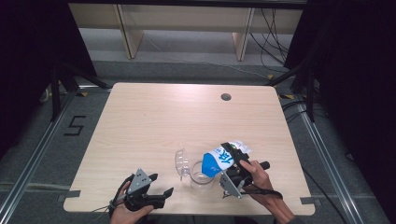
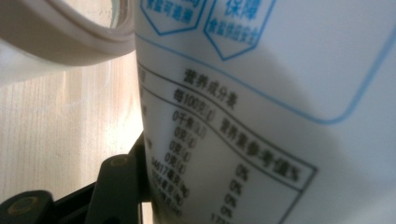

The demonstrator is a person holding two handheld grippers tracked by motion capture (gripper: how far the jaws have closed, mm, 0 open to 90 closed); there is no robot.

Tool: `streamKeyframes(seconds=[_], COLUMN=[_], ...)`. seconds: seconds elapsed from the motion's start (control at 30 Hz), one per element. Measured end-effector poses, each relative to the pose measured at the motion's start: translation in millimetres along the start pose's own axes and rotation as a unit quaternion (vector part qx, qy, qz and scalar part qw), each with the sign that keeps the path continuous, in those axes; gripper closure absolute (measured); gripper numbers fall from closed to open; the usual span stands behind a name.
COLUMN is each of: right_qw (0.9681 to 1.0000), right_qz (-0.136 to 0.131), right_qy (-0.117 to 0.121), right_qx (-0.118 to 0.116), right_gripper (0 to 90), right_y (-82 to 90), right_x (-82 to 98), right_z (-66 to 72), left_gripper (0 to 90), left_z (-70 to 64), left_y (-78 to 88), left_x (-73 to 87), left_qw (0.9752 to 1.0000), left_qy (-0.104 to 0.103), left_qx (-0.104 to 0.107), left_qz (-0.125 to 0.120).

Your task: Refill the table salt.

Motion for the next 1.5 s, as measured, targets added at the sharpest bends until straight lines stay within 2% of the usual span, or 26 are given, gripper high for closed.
streamKeyframes(seconds=[0.03, 0.1, 0.17, 0.27, 0.37, 0.4, 0.43, 0.47, 0.7, 0.73, 0.77, 0.8, 0.83, 0.87, 0.93, 1.03, 1.07, 1.1, 1.13, 1.2, 1.27, 1.3, 1.37, 1.4, 1.47, 1.5], right_qw=[0.9996, 0.9998, 0.9995, 0.9999, 0.9999, 1.0000, 0.9999, 0.9998, 0.9999, 0.9999, 0.9999, 1.0000, 0.9999, 0.9996, 0.9999, 0.9997, 0.9998, 0.9997, 0.9999, 0.9996, 0.9997, 0.9997, 0.9997, 0.9994, 0.9990, 0.9977], right_qz=[0.006, 0.004, 0.010, 0.005, 0.006, 0.003, 0.007, 0.008, 0.010, 0.009, 0.005, 0.006, 0.005, 0.002, 0.011, 0.018, 0.018, 0.010, 0.005, 0.003, 0.005, 0.015, 0.018, 0.015, 0.014, 0.006], right_qy=[-0.028, -0.021, -0.030, -0.013, -0.015, 0.002, -0.015, -0.017, -0.010, -0.007, 0.007, -0.002, 0.000, 0.025, -0.005, -0.014, -0.007, 0.016, 0.007, 0.024, 0.019, 0.007, 0.010, 0.023, 0.035, 0.059], right_qx=[-0.004, -0.002, -0.001, 0.000, 0.002, 0.005, 0.004, 0.003, 0.006, 0.006, 0.007, 0.008, 0.009, 0.011, 0.007, 0.008, 0.010, 0.015, 0.013, 0.016, 0.017, 0.015, 0.016, 0.020, 0.026, 0.031], right_gripper=[46.7, 46.7, 46.7, 46.7, 46.7, 46.7, 46.7, 46.7, 47.0, 47.0, 47.1, 47.2, 47.3, 47.2, 47.2, 47.3, 47.3, 47.3, 47.3, 47.6, 47.6, 47.7, 47.6, 47.8, 47.9, 48.0], right_y=[0.3, 0.2, 0.8, 0.1, 0.5, 0.5, 1.0, 1.4, 1.4, 1.1, 0.6, 0.9, 1.1, 1.4, 2.3, 3.6, 3.3, 2.2, 1.4, 1.4, 1.4, 2.5, 2.9, 2.7, 2.6, 1.6], right_x=[1.6, 1.0, 1.4, 0.8, 0.9, -0.3, 0.4, 0.4, 0.4, -0.2, -1.5, -1.2, -1.5, -2.9, -0.5, 1.1, 0.8, -1.5, -1.8, -3.0, -2.5, -0.6, -0.3, -1.2, -1.4, -3.5], right_z=[5.0, 4.1, 5.4, 4.0, 4.6, 1.9, 4.9, 5.4, 5.3, 4.9, 2.9, 4.2, 3.8, -0.6, 4.7, 5.9, 5.0, 0.6, 2.3, 0.5, 1.7, 4.2, 4.1, 1.7, -0.2, -4.3], left_gripper=[21.7, 21.7, 21.7, 21.6, 21.7, 21.7, 21.7, 21.7, 21.7, 21.7, 21.7, 21.7, 21.7, 21.7, 21.7, 21.8, 21.9, 21.9, 21.9, 21.9, 21.8, 21.8, 21.8, 21.8, 21.8, 21.8], left_z=[0.1, 0.1, 0.5, 0.2, 0.2, 0.3, 0.3, 0.4, 0.4, 0.4, 0.4, 0.4, 0.4, 0.4, 0.4, 0.3, 0.3, 0.3, 0.4, 0.8, 0.9, 0.8, 0.7, 0.7, 0.7, 0.8], left_y=[0.0, 0.1, 0.1, 0.1, 0.0, 0.1, 0.1, 0.1, -0.1, -0.2, -0.1, 0.0, 0.0, 0.0, 0.1, 0.0, -0.1, 0.0, 0.1, 0.0, -0.1, -0.1, 0.0, 0.0, -0.1, -0.2], left_x=[-0.1, -0.7, -0.6, -0.6, -0.4, -0.4, -0.4, -0.4, -0.3, -0.4, -0.4, -0.4, -0.4, -0.4, -0.4, -0.3, -0.4, -0.4, -0.6, -0.8, -0.8, -0.8, -0.8, -0.7, -0.8, -0.8], left_qw=[1.0000, 1.0000, 1.0000, 1.0000, 1.0000, 1.0000, 1.0000, 1.0000, 1.0000, 1.0000, 1.0000, 1.0000, 1.0000, 1.0000, 1.0000, 1.0000, 1.0000, 1.0000, 1.0000, 1.0000, 1.0000, 1.0000, 1.0000, 1.0000, 1.0000, 1.0000], left_qy=[-0.001, 0.001, 0.000, 0.001, 0.000, 0.000, 0.000, 0.001, 0.001, 0.001, 0.001, 0.000, 0.000, 0.001, 0.000, 0.000, 0.000, 0.000, 0.000, 0.001, 0.001, 0.001, 0.000, 0.000, 0.000, 0.001], left_qx=[0.000, -0.001, -0.001, -0.001, -0.001, -0.001, -0.001, -0.001, -0.001, -0.001, -0.001, -0.001, -0.001, -0.002, -0.001, -0.001, -0.001, -0.001, -0.002, -0.002, -0.002, -0.002, -0.002, -0.002, -0.002, -0.002], left_qz=[0.000, -0.002, -0.001, -0.002, -0.002, -0.001, -0.001, -0.001, -0.002, -0.002, -0.002, -0.001, -0.001, -0.002, -0.002, -0.001, -0.001, -0.001, -0.001, -0.003, -0.002, -0.002, -0.003, -0.002, -0.003, -0.003])
Point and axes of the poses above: each handheld gripper's, and its own axes: y roughly backward along the jaws, x roughly out of its underside, z roughly to its left, the point moved 9 cm from there along -y, roughly forward along the jaws
